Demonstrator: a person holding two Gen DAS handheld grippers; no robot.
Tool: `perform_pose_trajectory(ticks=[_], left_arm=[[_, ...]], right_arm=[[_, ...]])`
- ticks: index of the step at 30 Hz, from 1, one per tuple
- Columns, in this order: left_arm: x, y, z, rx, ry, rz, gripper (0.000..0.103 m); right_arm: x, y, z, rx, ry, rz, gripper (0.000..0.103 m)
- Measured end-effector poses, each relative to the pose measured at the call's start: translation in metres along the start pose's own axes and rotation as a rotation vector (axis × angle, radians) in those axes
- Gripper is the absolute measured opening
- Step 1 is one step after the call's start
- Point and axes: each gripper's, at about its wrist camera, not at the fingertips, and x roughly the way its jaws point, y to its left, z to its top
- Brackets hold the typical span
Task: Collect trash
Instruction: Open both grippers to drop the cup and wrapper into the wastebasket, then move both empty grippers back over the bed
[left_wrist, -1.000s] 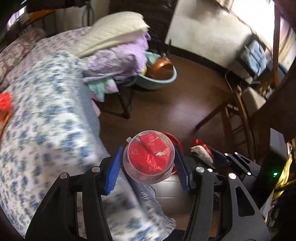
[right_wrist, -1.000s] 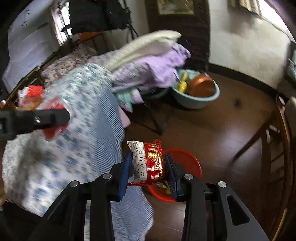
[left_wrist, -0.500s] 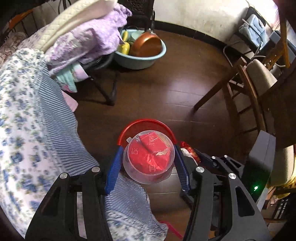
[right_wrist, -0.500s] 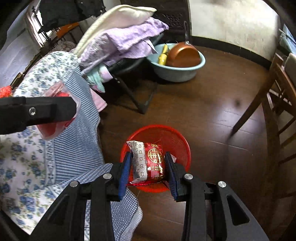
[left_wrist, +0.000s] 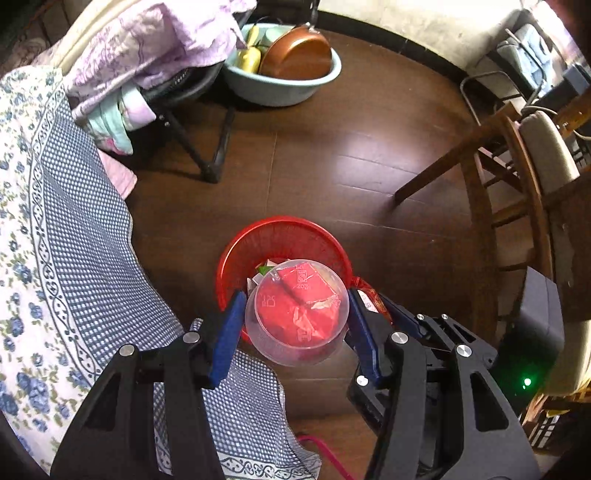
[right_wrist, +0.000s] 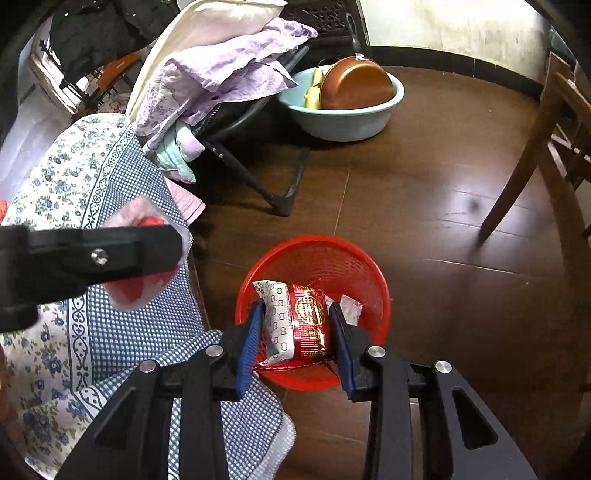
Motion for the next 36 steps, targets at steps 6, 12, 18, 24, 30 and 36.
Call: perform_pose_trajectory(ticks=[6,12,18,24,30,36], left_arm=[[0.012,0.002,0.005,-0.018,0.022,-0.022,0.055],[0.017,0.005,0.010,-0.048,0.030,-0.041,0.069],[0.009,0.003,0.009,-0.046,0.013,-0.044,0.073],[-0.027,-0.002,0.001,-0.029,-0.033,-0.054,0.073],[-0.077,-0.002,-0.015,-0.005,-0.106,-0.049,0.073],[-0.127,0.016,-0.034,-0.028,-0.182,-0.024,0.077]], right_arm=[[0.006,-0.001,0.000,0.005,0.000,0.013,0.036],[0.008,0.000,-0.001,0.002,-0.046,-0.060,0.058],[-0.006,-0.007,-0.007,0.000,-0.030,-0.094,0.058],[-0.035,-0.004,-0.011,-0.016,-0.044,-0.105,0.059],[-0.070,0.013,-0.010,-0.050,-0.082,-0.113,0.060],[-0.104,0.045,-0.004,-0.109,-0.135,-0.112,0.066]])
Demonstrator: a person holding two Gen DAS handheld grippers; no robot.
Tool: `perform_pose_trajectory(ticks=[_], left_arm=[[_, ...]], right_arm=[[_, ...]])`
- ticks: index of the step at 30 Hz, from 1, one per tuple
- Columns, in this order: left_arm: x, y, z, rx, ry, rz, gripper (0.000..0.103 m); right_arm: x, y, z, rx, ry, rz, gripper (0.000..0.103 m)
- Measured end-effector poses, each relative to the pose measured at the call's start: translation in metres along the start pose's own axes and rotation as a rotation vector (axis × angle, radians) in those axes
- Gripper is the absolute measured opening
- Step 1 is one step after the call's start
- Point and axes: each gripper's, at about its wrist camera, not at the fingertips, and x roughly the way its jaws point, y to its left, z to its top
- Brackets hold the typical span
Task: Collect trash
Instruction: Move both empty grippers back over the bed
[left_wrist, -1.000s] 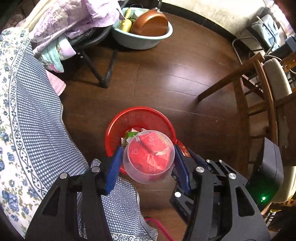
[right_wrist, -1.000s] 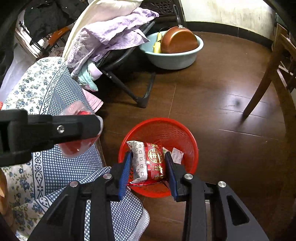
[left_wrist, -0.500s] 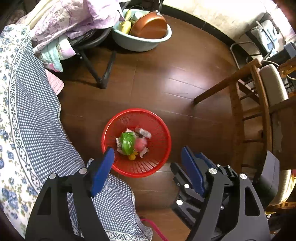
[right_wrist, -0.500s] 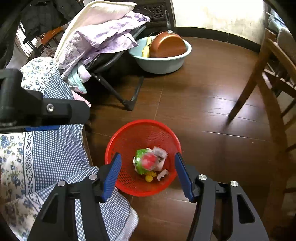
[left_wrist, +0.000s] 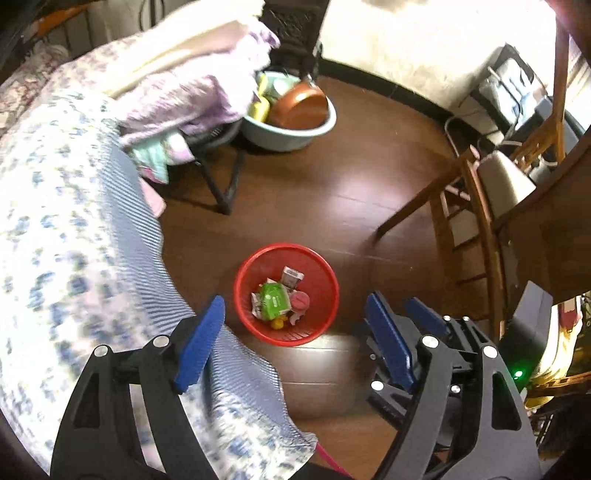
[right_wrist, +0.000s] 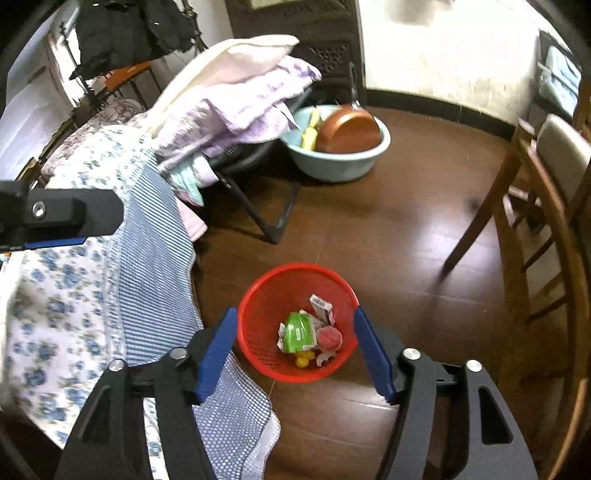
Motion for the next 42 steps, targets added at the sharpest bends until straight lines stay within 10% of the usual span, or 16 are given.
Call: perform_pose_trajectory(ticks=[19,42], left_arm=[[-0.131,0.153,-0.048,-0.195,-0.192,0.121,0.083],[-0.204,0.352,-0.109,-0.650,-0.326,0.341,0.091]], right_arm=[[-0.079,0.147,0.030,-0.260,-0.106,0.047,0.078],[-0.046,0.333,0.045,-0.402,-0.091,0.246,0.095]])
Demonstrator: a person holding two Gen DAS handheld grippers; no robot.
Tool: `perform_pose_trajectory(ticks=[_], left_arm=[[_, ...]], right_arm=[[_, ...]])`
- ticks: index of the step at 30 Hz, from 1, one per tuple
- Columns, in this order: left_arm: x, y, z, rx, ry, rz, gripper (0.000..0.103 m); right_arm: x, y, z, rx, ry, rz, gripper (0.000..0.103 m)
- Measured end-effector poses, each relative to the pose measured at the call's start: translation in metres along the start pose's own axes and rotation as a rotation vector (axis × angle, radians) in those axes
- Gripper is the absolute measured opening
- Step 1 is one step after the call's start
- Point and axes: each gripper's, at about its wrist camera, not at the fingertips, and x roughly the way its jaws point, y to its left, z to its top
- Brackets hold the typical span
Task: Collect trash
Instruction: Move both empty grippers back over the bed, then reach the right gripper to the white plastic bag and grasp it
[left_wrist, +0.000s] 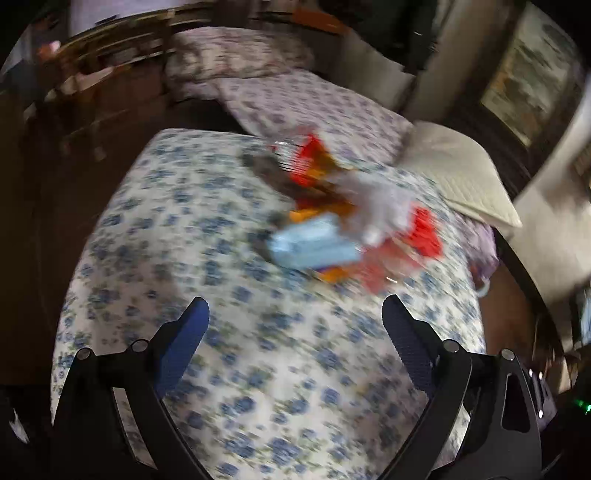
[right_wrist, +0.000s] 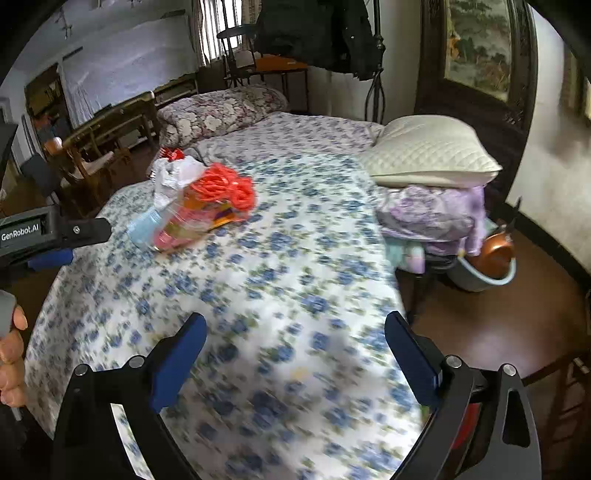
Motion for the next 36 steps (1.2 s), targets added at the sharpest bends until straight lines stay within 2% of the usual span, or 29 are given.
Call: perform_pose_trajectory(ticks=[4,9,14,19,24,28,32,36], left_arm=[[0.013,0.018,0.008,-0.029,0.017,0.066,0.091],[0.022,0.015,0.006,0.007,0.023,0.126,0.091],[0.026,0.007,0.000,0.024,0.052,0.118,0.091],[0.022,0.011,-0.001,0.011,0.043,0.138,0.092],[0.014,0.022,0.006,-0.027,0.008,0.185,0.094],[0.015,0.028,0.009,-0.049,0.023,0.177,0.094],[0.013,0.037,0.012,-0.089,0.026,0.186,0.094],[0.014,0.043,0.014,-0.129,0.019,0.207,0.094]], right_arm=[[0.012,-0.001,-0.013,-0.018,0.020,0.013,0.095],[0.019,-0.004,-0.019,-0.054,0.065,-0.045,0.095],[0.017,-0.006,-0.024,-0.052,0.052,-0.073,0.096],[0.004,-0.005,-0.021,-0.061,0.014,-0.083,0.096],[-0.003,0.001,0.010,-0.002,-0.026,-0.022,0.097],[0.008,0.032,0.050,-0.098,-0.030,-0.046,0.097],[0.018,0.064,0.087,-0.138,-0.037,0.002,0.097],[0.041,0.093,0.114,-0.179,-0.030,0.007,0.097]])
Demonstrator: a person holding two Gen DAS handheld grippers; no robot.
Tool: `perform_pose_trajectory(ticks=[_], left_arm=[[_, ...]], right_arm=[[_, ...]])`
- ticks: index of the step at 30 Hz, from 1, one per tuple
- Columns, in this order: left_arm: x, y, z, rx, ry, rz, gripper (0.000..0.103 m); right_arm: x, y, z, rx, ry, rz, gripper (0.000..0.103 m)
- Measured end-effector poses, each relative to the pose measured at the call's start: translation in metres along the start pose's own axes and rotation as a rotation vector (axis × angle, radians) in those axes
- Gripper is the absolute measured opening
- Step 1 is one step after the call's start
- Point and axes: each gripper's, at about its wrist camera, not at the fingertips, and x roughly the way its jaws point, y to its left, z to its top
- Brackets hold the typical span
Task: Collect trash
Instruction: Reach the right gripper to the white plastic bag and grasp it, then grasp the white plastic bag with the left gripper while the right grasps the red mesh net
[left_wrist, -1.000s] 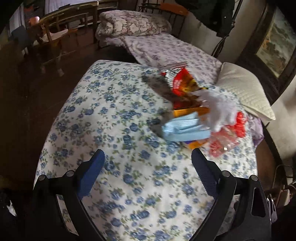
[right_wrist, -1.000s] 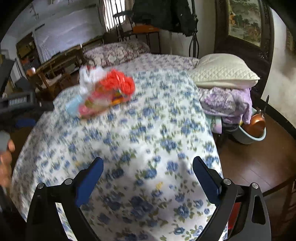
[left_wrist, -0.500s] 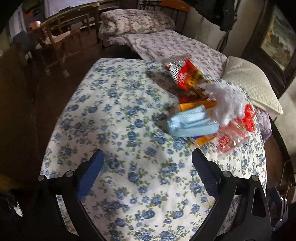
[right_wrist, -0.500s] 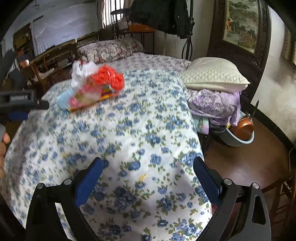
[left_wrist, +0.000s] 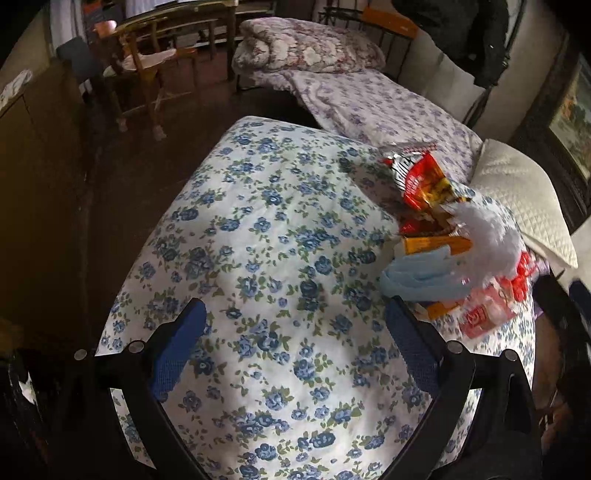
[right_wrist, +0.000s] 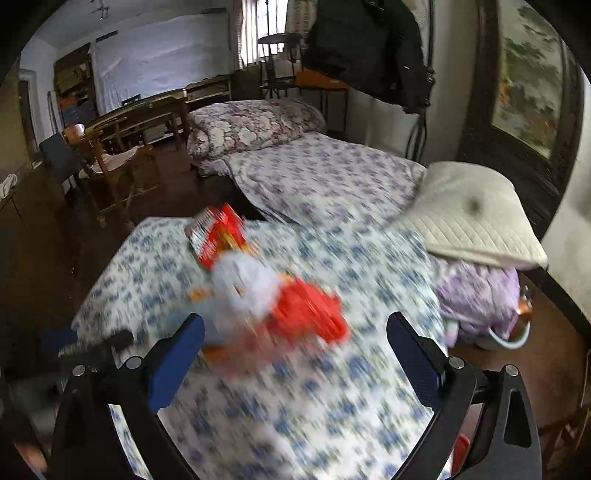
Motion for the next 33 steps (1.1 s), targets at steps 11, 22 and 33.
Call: perform_pose_trajectory(ticks=[11,22,33], left_arm=[[0.013,0.003,0.001,0.006,0.035,0.016,0.094],[0.013,-0.005,-0.004,0.029,0.048,-0.017,0.094],[0.004,-0.021,-0.013,0.115,0.004,-0.014,0.094]], right_arm=[[0.046,0.012,0.006,-0.032,0.130,0.032,0.029],[-0.044,-0.027,-0.076,0.134,0.069,0.295,0.029],[-0.070,-0.058,-0.112,0.164,-0.044,0.150,0.076]])
